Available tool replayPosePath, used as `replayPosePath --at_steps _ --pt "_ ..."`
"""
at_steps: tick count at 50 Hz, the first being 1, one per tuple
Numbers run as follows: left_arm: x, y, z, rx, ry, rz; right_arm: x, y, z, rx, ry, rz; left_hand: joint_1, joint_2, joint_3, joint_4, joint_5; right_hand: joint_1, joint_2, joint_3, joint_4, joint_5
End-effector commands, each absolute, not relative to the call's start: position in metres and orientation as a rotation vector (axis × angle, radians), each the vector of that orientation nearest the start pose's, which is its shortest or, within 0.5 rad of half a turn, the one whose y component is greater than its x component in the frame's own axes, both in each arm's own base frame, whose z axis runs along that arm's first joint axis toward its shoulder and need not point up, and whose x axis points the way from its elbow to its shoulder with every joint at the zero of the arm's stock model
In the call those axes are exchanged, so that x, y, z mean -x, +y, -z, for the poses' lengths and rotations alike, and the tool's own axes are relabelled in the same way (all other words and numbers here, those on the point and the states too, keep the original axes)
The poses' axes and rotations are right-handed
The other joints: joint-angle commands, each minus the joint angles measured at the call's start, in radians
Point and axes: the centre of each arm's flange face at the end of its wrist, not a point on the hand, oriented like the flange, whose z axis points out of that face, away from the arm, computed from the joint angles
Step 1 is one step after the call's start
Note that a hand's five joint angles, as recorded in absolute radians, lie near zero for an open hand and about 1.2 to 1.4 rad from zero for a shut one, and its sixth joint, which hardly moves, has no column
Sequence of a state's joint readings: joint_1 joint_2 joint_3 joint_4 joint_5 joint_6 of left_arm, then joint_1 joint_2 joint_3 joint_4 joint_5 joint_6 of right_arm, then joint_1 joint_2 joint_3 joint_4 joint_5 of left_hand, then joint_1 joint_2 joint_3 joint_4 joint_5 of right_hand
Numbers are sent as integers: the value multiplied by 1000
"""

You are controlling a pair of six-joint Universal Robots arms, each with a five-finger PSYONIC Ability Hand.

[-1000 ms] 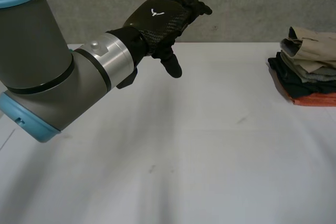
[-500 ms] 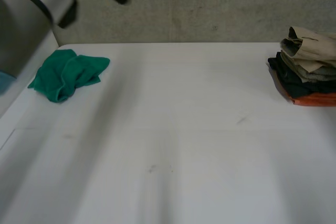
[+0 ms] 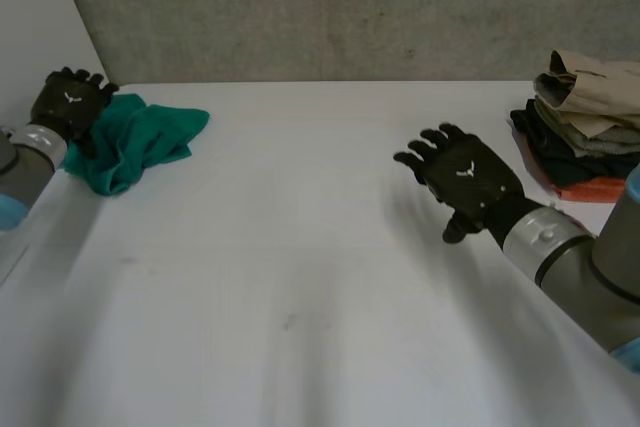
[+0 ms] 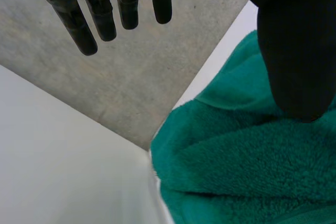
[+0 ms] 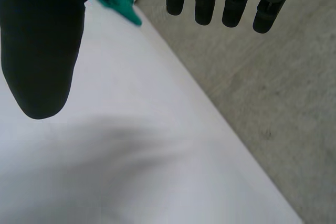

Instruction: Fold the laundry.

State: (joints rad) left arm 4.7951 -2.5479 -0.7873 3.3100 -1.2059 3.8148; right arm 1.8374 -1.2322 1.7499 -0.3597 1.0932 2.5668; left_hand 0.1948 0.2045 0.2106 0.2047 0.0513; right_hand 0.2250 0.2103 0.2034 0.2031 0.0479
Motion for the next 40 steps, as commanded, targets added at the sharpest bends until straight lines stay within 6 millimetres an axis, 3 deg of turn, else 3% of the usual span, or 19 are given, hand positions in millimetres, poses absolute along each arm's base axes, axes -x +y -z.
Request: replayPosePath --at_steps 1,6,17,20,21,28,31,32,35,36,38,39,40 --pt "116 -525 -131 -901 1897 2047 -247 -271 -167 1323 1898 1911 160 150 144 150 128 -50 -36 -29 -29 -48" --pt "118 -526 -109 -923 1936 2034 -248 -271 -167 1323 1888 1912 274 264 258 264 243 -50 -36 -29 -29 -48" --pt "144 -521 -97 -1056 1942 2101 -247 -272 -167 1319 1893 1925 743 734 728 734 712 -50 -36 -29 -29 -48" --pt "146 -520 -96 -1061 1948 2099 -248 -272 -167 1314 1889 1916 987 977 971 977 956 -50 -36 -29 -29 -48" --pt "146 -519 -95 -1060 1958 2093 -247 -272 -167 1311 1892 1914 1199 1190 1184 1189 1168 -50 -36 -29 -29 -48" --pt "153 -508 -92 -976 2002 2002 -246 -273 -168 1311 1898 1927 1201 1192 1186 1192 1170 -50 -36 -29 -29 -48" --pt "159 -503 -125 -930 1959 2032 -246 -274 -168 1307 1899 1932 1201 1192 1186 1192 1170 -50 -36 -29 -29 -48" --pt "166 -497 -156 -930 1899 2085 -245 -275 -169 1304 1903 1936 1201 1192 1186 1192 1170 -50 -36 -29 -29 -48" --pt "184 -483 -195 -937 1821 2174 -242 -278 -173 1285 1908 1952 1201 1192 1186 1192 1170 -50 -36 -29 -29 -48" --pt "203 -468 -223 -942 1771 2259 -241 -279 -175 1279 1911 1963 1201 1192 1186 1192 1170 -50 -36 -29 -29 -48" --pt "216 -454 -247 -939 1738 2333 -241 -279 -177 1279 1909 1972 1201 1192 1186 1192 1170 -50 -36 -29 -29 -48" --pt "228 -435 -276 -925 1702 2423 -240 -279 -180 1273 1907 1988 1201 1192 1186 1192 1170 -50 -36 -29 -29 -48" --pt "233 -425 -289 -915 1688 2467 -239 -280 -182 1270 1906 1997 1201 1192 1186 1192 1170 -50 -36 -29 -29 -48"
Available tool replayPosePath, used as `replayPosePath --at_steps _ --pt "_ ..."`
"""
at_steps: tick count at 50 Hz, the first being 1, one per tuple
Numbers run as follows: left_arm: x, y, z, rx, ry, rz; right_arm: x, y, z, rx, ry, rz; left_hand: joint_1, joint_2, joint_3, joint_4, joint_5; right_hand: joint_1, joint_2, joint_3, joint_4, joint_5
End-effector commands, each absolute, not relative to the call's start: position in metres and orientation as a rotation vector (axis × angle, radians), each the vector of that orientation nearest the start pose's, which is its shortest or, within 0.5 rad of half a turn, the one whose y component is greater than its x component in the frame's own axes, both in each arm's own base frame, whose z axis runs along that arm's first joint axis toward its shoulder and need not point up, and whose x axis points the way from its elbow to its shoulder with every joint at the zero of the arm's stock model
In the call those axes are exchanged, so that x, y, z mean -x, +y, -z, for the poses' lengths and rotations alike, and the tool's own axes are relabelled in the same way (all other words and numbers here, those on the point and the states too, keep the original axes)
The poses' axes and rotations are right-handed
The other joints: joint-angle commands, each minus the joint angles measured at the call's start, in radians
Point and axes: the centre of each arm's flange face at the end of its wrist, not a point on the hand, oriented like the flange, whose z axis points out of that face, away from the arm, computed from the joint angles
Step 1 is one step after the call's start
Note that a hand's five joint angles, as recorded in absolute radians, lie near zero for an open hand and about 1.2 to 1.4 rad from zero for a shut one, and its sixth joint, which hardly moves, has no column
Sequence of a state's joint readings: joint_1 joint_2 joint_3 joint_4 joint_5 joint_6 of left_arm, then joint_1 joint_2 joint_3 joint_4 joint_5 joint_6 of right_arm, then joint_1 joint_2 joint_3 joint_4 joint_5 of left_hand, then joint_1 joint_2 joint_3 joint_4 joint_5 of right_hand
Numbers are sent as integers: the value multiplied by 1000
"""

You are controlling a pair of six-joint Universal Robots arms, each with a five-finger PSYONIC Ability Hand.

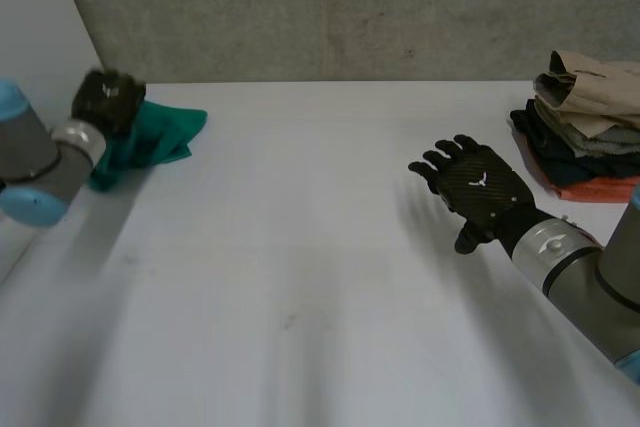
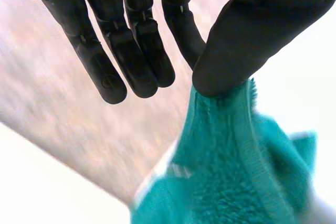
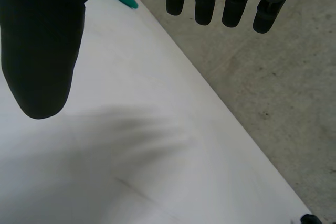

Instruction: Fold the laundry.

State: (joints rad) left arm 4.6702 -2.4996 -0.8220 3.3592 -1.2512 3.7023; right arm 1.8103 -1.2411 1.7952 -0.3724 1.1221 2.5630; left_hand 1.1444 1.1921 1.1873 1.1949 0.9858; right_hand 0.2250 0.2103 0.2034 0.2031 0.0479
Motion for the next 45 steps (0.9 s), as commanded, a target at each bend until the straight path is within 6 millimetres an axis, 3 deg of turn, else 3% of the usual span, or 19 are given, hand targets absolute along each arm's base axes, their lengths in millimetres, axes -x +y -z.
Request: replayPosePath --at_steps 1,3,6,7,11,17,22,24,25,26,27,31,36,45 --pt "236 -416 -301 -907 1684 2506 -238 -280 -184 1267 1906 2007 252 204 209 201 236 -50 -36 -29 -29 -48" --pt "247 -384 -334 -882 1678 2629 -235 -281 -189 1259 1908 2028 252 204 209 201 236 -50 -36 -29 -29 -48" --pt "260 -354 -359 -879 1668 2741 -234 -281 -192 1255 1909 2036 252 204 209 201 236 -50 -36 -29 -29 -48" --pt "269 -331 -376 -889 1649 2821 -233 -282 -192 1253 1911 2039 252 204 209 201 236 -50 -36 -29 -29 -48" --pt "277 -297 -401 -870 1618 2959 -232 -281 -195 1233 1914 2043 252 204 209 201 236 -50 -36 -29 -29 -48" --pt "280 -295 -380 -857 1737 2922 -231 -282 -198 1215 1913 2050 252 204 209 201 236 -50 -36 -29 -29 -48" --pt "327 -257 -324 -1098 1944 2846 -224 -288 -198 1198 1936 2061 252 204 209 201 236 -50 -36 -29 -29 -48" --pt "327 -271 -306 -1082 1991 2791 -224 -288 -198 1198 1936 2061 252 204 209 201 236 -50 -36 -29 -29 -48" --pt "321 -289 -285 -1052 2033 2714 -224 -288 -198 1198 1935 2063 -323 -371 -366 -374 -339 -50 -36 -29 -29 -48" --pt "317 -297 -277 -1034 2043 2673 -224 -288 -198 1198 1935 2063 -701 -749 -744 -751 -717 -50 -36 -29 -29 -48" --pt "313 -304 -271 -1014 2043 2639 -224 -288 -198 1198 1936 2061 -934 -982 -977 -985 -950 -50 -36 -29 -29 -48" --pt "287 -342 -249 -926 1972 2463 -224 -288 -197 1197 1940 2058 -863 -911 -906 -914 -879 -50 -36 -29 -29 -48" --pt "247 -397 -207 -898 1943 2212 -224 -288 -196 1197 1943 2055 -840 -888 -883 -890 -856 -50 -36 -29 -29 -48" --pt "210 -451 -158 -898 2101 2028 -224 -288 -193 1201 1949 2043 -729 -776 -771 -779 -744 -50 -36 -29 -29 -48"
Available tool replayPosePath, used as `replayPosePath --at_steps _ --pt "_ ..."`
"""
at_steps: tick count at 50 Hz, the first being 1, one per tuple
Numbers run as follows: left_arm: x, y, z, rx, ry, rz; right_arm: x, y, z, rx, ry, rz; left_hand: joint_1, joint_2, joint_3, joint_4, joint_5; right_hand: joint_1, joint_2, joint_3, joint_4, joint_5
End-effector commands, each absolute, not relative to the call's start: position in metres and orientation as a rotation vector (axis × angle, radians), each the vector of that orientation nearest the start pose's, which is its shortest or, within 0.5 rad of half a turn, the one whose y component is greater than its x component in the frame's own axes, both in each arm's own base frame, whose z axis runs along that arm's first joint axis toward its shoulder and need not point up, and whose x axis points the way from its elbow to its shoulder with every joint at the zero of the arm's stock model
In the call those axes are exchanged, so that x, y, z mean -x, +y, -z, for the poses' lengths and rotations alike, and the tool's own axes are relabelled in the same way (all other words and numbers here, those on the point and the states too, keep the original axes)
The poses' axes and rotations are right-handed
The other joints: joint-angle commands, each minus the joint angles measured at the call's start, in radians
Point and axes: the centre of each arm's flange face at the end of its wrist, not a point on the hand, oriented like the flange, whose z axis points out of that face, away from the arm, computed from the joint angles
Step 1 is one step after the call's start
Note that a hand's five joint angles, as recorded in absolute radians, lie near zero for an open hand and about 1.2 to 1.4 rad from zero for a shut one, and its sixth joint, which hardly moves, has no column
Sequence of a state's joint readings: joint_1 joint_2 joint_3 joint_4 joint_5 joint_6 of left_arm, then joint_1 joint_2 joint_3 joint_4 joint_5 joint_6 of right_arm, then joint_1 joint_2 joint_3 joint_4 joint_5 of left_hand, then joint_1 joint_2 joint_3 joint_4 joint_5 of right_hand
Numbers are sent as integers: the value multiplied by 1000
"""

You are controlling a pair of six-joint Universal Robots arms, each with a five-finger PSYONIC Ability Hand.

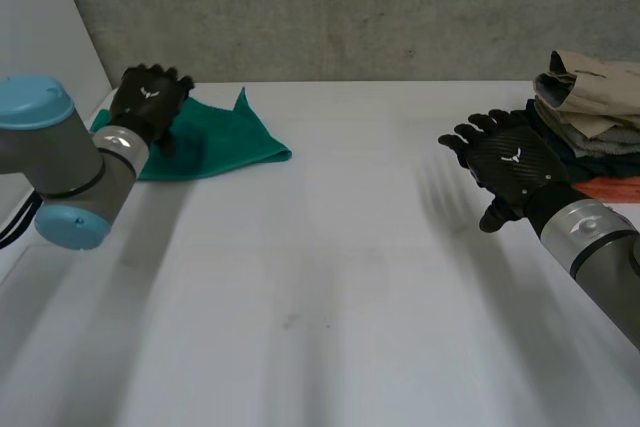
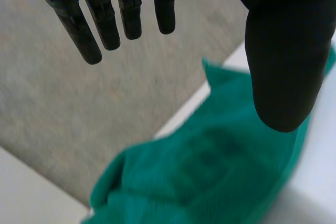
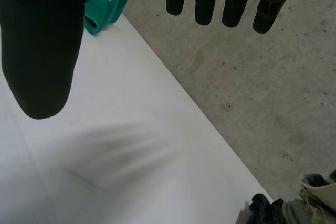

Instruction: Fold the laundry.

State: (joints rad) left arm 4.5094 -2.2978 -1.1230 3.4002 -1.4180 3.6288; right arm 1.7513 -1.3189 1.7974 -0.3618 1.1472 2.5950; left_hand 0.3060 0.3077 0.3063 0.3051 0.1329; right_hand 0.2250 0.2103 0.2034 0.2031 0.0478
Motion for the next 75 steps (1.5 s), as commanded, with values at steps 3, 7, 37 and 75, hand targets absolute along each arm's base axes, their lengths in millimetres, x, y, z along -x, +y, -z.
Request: replayPosePath --at_steps 3,7,37,75 --pt "186 -466 -145 -868 2151 1971 -224 -288 -192 1202 1950 2042 125 123 124 126 123 -50 -36 -29 -29 -48" --pt "172 -477 -134 -846 2161 1953 -225 -289 -187 1208 1962 2028 125 123 124 126 123 -50 -36 -29 -29 -48" --pt "159 -524 -111 -832 1978 2109 -227 -292 -168 1217 2006 1969 597 596 597 598 596 -50 -36 -29 -29 -48" --pt "200 -474 -229 -720 1904 2324 -223 -295 -169 1197 2037 1983 1090 1089 1090 1091 1089 -50 -36 -29 -29 -48"
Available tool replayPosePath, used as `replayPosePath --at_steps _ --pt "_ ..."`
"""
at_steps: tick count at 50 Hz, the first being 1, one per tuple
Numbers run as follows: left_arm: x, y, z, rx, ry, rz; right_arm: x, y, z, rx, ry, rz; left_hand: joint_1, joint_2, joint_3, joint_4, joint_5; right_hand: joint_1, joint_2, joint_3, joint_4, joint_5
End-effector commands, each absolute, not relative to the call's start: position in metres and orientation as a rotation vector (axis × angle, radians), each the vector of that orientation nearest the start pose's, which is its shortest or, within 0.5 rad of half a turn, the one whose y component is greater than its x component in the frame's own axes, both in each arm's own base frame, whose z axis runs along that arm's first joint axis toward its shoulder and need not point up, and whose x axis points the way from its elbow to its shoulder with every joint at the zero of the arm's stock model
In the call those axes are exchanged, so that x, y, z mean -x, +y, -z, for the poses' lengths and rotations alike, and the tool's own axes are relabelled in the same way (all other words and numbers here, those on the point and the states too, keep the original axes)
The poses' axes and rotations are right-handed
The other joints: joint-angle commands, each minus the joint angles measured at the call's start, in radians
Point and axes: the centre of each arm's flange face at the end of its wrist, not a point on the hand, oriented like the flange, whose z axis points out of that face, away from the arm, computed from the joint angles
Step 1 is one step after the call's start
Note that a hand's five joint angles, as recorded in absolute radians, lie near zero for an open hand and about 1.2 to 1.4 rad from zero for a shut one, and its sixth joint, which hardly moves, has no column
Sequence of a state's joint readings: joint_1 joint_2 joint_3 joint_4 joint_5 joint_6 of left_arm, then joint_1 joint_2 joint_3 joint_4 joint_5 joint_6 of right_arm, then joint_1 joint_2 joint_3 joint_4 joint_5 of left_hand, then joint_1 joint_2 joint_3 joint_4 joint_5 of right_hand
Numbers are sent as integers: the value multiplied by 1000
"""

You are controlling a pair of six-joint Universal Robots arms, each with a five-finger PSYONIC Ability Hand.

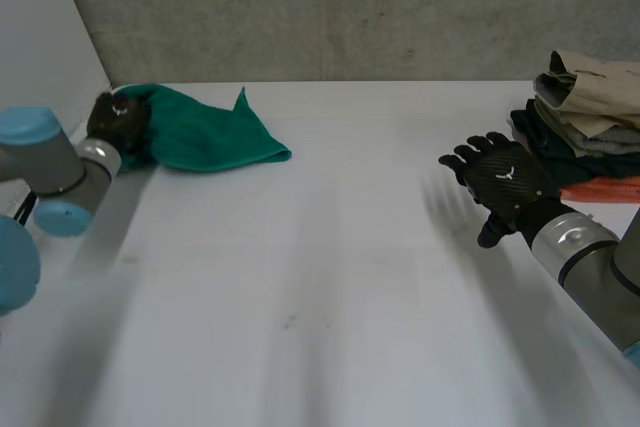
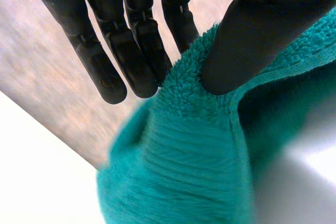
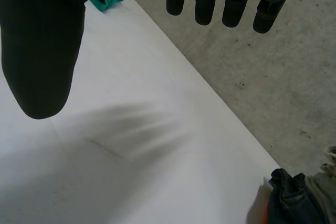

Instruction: Fold the laundry.

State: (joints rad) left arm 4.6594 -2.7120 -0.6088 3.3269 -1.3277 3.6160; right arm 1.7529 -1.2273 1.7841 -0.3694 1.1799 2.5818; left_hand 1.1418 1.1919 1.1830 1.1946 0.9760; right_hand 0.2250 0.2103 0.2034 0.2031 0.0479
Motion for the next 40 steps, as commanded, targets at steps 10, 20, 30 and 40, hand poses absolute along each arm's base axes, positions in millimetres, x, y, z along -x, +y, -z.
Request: replayPosePath --at_steps 10,20,30,40 --pt "253 -342 -387 -670 1689 2861 -222 -295 -179 1187 2022 2014 254 204 213 202 246 -50 -36 -29 -29 -48" --pt "310 -218 -427 -881 1675 3165 -217 -297 -193 1163 2006 2071 254 204 213 202 246 -50 -36 -29 -29 -48" --pt "379 -189 -293 -1290 2235 2785 -215 -297 -193 1156 2015 2072 254 204 213 202 246 -50 -36 -29 -29 -48" --pt "372 -206 -249 -1202 2159 2471 -215 -289 -197 1046 2142 1842 254 204 213 202 246 -50 -36 -29 -29 -48"
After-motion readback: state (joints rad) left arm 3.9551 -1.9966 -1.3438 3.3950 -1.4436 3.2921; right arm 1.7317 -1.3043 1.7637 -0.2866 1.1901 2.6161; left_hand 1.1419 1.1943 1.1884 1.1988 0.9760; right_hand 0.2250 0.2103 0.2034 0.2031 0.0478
